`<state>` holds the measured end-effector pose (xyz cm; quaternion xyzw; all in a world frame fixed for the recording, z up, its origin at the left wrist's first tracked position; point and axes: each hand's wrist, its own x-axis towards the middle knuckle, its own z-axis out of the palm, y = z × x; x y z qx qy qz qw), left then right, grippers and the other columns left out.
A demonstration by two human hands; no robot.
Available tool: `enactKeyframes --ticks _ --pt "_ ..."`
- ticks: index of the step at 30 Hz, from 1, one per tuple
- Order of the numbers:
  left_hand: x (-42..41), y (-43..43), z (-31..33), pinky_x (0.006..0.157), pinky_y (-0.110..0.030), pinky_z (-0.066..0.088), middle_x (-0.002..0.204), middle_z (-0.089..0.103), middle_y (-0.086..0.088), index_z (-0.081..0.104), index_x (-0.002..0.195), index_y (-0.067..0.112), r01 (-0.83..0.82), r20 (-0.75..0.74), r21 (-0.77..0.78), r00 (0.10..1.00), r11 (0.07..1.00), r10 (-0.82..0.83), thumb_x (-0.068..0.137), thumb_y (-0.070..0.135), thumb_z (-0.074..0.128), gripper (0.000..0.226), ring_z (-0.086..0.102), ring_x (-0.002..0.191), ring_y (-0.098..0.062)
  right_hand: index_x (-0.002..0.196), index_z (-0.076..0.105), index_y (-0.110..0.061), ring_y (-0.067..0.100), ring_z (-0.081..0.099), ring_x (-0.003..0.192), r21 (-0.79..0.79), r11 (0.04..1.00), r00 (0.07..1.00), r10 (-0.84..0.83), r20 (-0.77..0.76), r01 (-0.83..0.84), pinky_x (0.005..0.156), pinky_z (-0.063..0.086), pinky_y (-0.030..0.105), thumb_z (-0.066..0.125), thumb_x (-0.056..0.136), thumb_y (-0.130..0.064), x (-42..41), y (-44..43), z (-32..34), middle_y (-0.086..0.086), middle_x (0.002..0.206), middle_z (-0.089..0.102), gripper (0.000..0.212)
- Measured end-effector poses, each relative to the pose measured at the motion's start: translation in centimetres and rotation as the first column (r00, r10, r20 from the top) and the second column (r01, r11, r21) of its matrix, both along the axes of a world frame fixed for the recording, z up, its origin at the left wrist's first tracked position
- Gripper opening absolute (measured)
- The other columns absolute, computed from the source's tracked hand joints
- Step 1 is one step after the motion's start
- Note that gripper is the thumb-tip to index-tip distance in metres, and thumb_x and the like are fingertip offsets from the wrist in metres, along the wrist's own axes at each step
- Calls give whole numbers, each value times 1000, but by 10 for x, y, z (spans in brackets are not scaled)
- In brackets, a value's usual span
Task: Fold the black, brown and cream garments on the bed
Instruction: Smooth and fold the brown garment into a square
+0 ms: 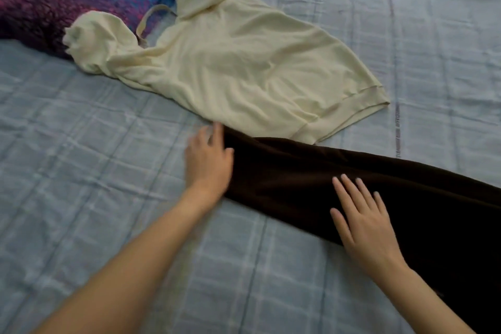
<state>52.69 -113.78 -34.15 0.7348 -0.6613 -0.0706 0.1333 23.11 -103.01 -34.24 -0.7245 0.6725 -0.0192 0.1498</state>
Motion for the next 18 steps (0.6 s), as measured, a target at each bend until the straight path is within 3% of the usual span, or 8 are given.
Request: enactKeyframes --ticks 2,4,7,11,15,18 --pt "-43 17 -4 110 -49 33 147 46 -15 44 145 13 391 124 -118 918 913 -377 92 33 47 57 42 135 -34 155 26 -19 26 19 150 -116 993 1000 0 21 2 120 20 52 21 100 -45 32 -17 -6 2 161 24 62" --pt "-75 26 -13 116 -47 27 155 37 -6 38 149 18 581 205 -23 799 813 -565 95 37 36 57 34 143 -26 155 27 -16 26 19 151 -147 989 1000 -18 21 21 120 18 52 23 100 -41 63 -35 -14 3 162 24 60" --pt "-69 11 -41 120 -45 7 164 14 -1 17 156 23 541 264 175 779 822 -569 102 43 26 58 10 151 -19 157 20 -19 22 9 153 -95 994 998 -53 -17 52 122 8 50 27 104 -40 78 -54 -40 1 164 17 57" --pt "-26 -7 -72 121 -40 0 164 3 7 7 156 29 559 239 193 771 807 -591 99 53 20 63 0 150 -9 157 22 -29 18 14 152 -121 991 995 -60 -76 51 122 9 48 20 99 -51 41 -54 -70 -5 163 22 62" --pt "-27 -11 -66 121 -38 5 163 11 7 15 155 29 595 97 182 782 783 -616 101 48 29 59 6 150 -10 157 20 -30 18 12 152 -94 991 992 -102 -68 96 123 10 44 18 100 -52 12 -45 -74 -5 163 21 61" --pt "0 -11 -51 117 -38 25 155 37 0 42 147 20 571 74 44 816 820 -573 98 28 51 51 32 144 -20 157 18 -32 16 9 152 -81 990 991 -117 -58 112 123 8 43 17 100 -52 16 -45 -72 -6 164 19 61"
